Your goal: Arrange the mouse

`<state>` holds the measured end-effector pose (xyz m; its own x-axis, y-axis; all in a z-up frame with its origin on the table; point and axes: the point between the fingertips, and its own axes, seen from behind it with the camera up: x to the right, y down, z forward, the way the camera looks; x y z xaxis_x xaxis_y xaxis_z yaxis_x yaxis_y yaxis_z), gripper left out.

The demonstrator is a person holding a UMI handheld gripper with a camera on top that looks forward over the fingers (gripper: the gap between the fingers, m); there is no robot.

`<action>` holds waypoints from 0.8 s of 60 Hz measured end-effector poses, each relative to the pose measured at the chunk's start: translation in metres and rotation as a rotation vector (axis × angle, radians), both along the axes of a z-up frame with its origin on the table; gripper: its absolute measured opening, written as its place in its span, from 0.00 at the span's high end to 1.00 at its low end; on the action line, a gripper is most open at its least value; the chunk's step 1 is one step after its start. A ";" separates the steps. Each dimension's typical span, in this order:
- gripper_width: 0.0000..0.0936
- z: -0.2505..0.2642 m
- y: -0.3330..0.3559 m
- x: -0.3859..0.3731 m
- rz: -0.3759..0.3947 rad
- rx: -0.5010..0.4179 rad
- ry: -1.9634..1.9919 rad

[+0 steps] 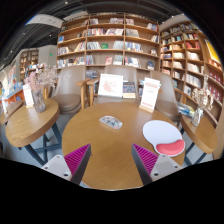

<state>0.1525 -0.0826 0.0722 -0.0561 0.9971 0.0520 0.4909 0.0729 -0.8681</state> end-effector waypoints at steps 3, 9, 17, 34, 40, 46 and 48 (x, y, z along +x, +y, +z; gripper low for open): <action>0.10 -0.010 0.003 -0.018 -0.008 0.001 -0.005; 0.10 -0.026 0.004 -0.045 -0.023 -0.001 -0.035; 0.10 -0.049 0.007 -0.086 -0.036 -0.003 -0.071; 0.10 -0.077 0.006 -0.161 -0.051 -0.010 -0.116; 0.10 -0.084 0.011 -0.182 -0.069 -0.010 -0.137; 0.09 -0.086 0.009 -0.198 -0.068 -0.040 -0.145; 0.09 -0.086 0.009 -0.203 -0.071 -0.050 -0.149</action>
